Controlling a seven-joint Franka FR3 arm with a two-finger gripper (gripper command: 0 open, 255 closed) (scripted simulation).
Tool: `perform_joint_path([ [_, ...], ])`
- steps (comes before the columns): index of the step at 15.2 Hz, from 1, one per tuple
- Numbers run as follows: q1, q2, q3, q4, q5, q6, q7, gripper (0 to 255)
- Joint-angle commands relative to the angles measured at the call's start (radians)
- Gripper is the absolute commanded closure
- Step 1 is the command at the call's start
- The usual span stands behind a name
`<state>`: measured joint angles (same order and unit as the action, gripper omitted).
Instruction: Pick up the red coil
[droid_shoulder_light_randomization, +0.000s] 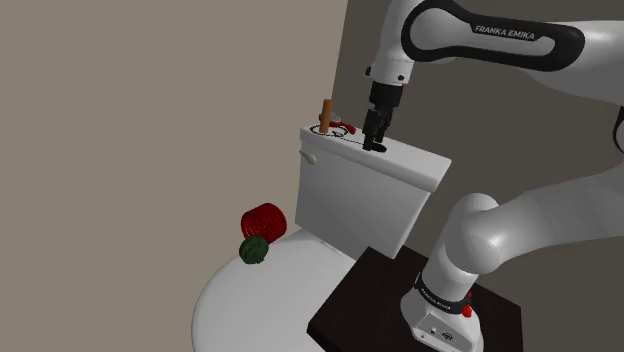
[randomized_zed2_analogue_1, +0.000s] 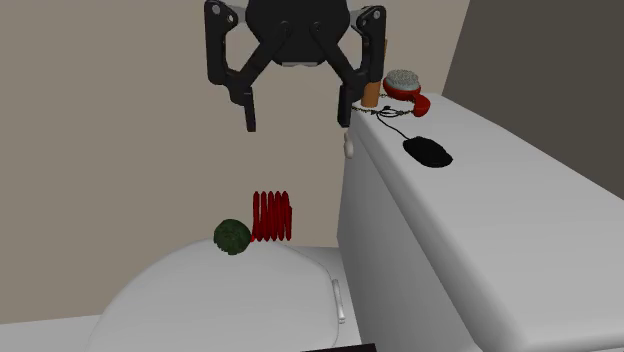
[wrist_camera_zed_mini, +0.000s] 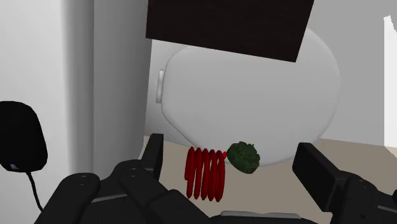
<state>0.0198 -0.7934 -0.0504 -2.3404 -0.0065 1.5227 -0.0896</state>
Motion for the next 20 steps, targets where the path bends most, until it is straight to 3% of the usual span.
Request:
perform_joint_path([
  [1,0.0,0.0,0.0,0.0,0.0,0.0,0.0,0],
  [7,0.011,0.095,0.177,-0.078,-0.062,0.209,0.151,0],
  [12,-0.007,0.237,0.324,-0.094,-0.161,0.364,0.308,0],
  [16,-0.047,0.387,0.444,-0.07,-0.29,0.455,0.466,0],
  [20,-0.096,0.572,0.556,-0.008,-0.478,0.491,0.66,0],
])
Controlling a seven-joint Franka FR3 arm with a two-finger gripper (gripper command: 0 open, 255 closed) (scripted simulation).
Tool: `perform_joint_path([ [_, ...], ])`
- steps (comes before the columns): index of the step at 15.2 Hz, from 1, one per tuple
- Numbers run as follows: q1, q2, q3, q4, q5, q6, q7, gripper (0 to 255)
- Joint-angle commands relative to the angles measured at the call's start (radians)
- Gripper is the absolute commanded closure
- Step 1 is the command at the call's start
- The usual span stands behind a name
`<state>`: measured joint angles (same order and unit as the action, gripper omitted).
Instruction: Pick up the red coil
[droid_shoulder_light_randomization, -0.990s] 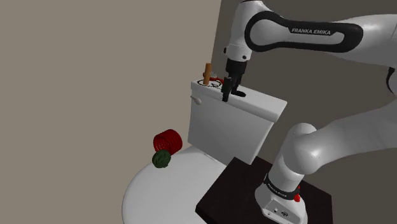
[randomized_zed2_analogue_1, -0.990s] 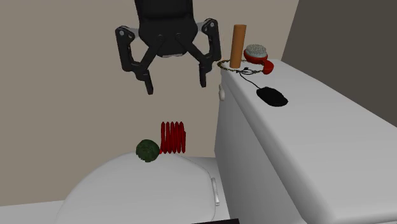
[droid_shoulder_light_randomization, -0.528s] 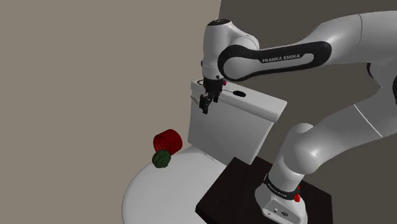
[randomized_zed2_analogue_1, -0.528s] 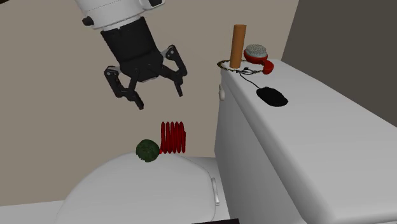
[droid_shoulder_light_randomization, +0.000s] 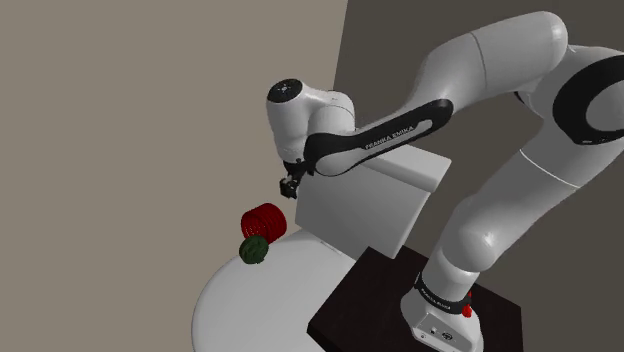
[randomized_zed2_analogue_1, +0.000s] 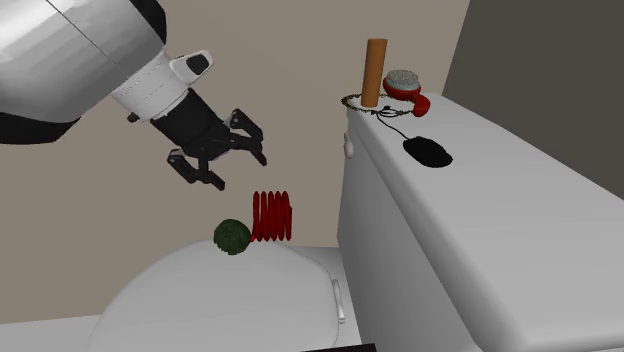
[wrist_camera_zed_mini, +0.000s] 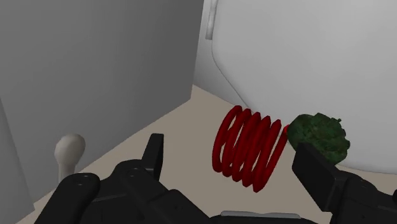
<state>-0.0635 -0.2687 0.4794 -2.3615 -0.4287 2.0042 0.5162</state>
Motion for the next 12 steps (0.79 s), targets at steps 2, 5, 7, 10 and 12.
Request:
perform_joint_path([
  [2,-0.029,0.154,0.07,0.059,-0.17,-0.003,0.159,0],
  [5,-0.023,0.328,0.104,0.144,-0.349,-0.06,0.31,0],
  [7,0.003,0.445,0.101,0.209,-0.46,-0.115,0.393,0],
  [10,0.062,0.612,0.07,0.316,-0.602,-0.204,0.484,0],
  [12,0.108,0.717,0.039,0.392,-0.682,-0.26,0.524,0],
])
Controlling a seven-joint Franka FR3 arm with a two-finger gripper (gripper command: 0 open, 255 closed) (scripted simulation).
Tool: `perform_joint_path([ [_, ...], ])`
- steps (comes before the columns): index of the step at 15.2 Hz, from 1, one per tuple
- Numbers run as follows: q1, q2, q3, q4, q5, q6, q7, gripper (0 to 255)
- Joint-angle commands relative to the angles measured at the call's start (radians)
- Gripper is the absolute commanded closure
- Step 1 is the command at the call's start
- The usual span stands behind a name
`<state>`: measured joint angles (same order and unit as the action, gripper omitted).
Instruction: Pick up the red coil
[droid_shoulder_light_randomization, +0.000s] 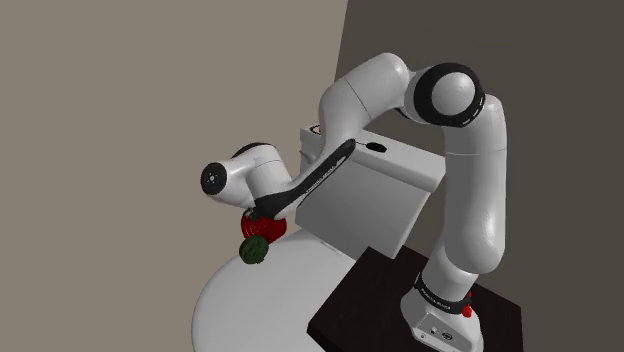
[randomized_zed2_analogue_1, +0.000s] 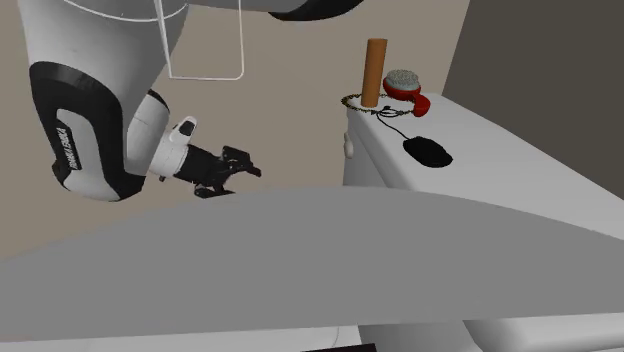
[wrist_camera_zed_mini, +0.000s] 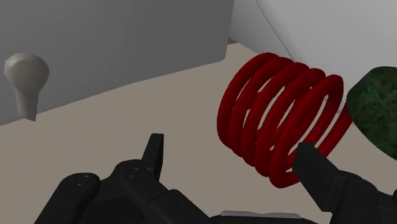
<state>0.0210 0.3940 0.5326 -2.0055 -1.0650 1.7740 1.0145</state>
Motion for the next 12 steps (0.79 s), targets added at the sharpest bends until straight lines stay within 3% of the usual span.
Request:
perform_joint_path([
  [1,0.046,0.105,-0.032,0.076,-0.082,-0.056,0.041,0],
  [5,0.134,0.301,-0.109,0.251,-0.207,-0.149,0.072,0],
  [12,0.153,0.381,-0.132,0.289,-0.237,-0.141,0.109,0],
])
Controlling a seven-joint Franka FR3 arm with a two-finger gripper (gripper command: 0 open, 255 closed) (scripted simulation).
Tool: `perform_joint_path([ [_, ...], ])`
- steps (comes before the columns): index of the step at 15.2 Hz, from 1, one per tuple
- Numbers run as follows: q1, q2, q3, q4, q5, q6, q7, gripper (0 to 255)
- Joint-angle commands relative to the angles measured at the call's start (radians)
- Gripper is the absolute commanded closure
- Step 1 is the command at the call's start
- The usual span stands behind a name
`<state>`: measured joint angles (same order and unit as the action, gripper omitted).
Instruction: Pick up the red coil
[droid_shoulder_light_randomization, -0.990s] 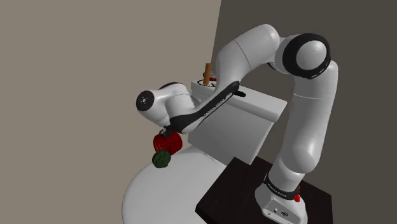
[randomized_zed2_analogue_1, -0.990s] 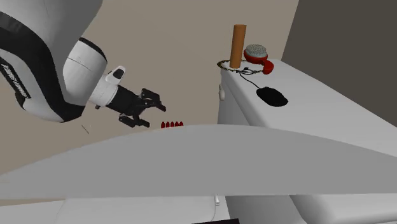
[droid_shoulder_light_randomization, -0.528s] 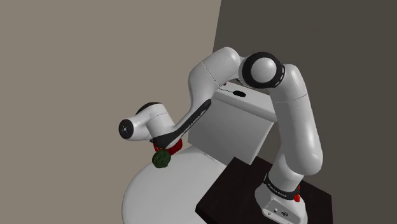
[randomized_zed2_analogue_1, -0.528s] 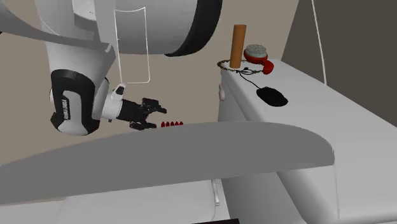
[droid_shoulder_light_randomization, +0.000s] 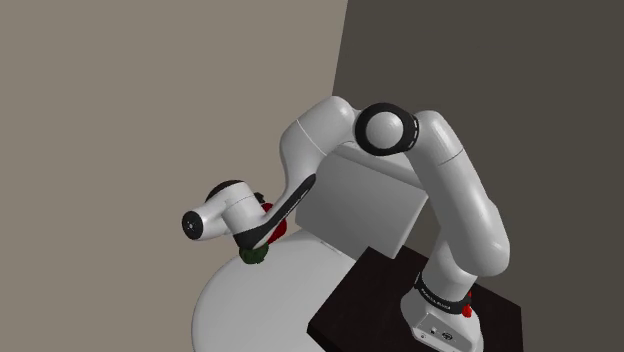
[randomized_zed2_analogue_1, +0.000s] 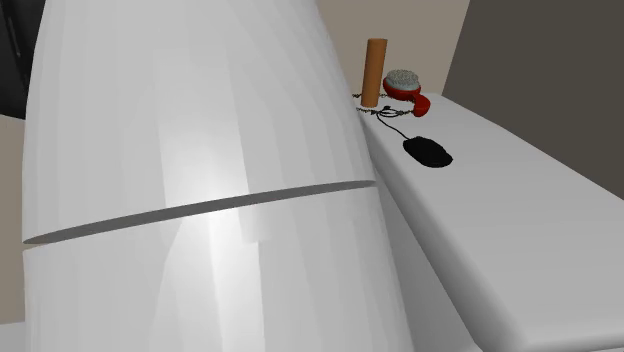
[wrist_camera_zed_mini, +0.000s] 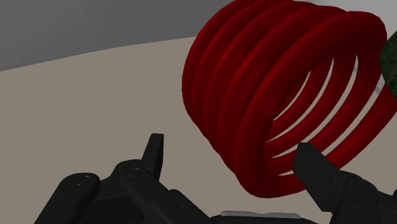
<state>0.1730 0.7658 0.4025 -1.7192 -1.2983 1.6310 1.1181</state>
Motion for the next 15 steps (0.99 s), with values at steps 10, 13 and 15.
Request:
perform_joint_path([
  [10,0.005,0.026,-0.006,0.01,-0.009,0.006,0.015,255],
  [13,0.004,0.026,-0.006,0.01,-0.009,0.006,0.014,255],
  [15,0.001,0.004,-0.001,0.001,-0.002,0.001,0.003,255],
])
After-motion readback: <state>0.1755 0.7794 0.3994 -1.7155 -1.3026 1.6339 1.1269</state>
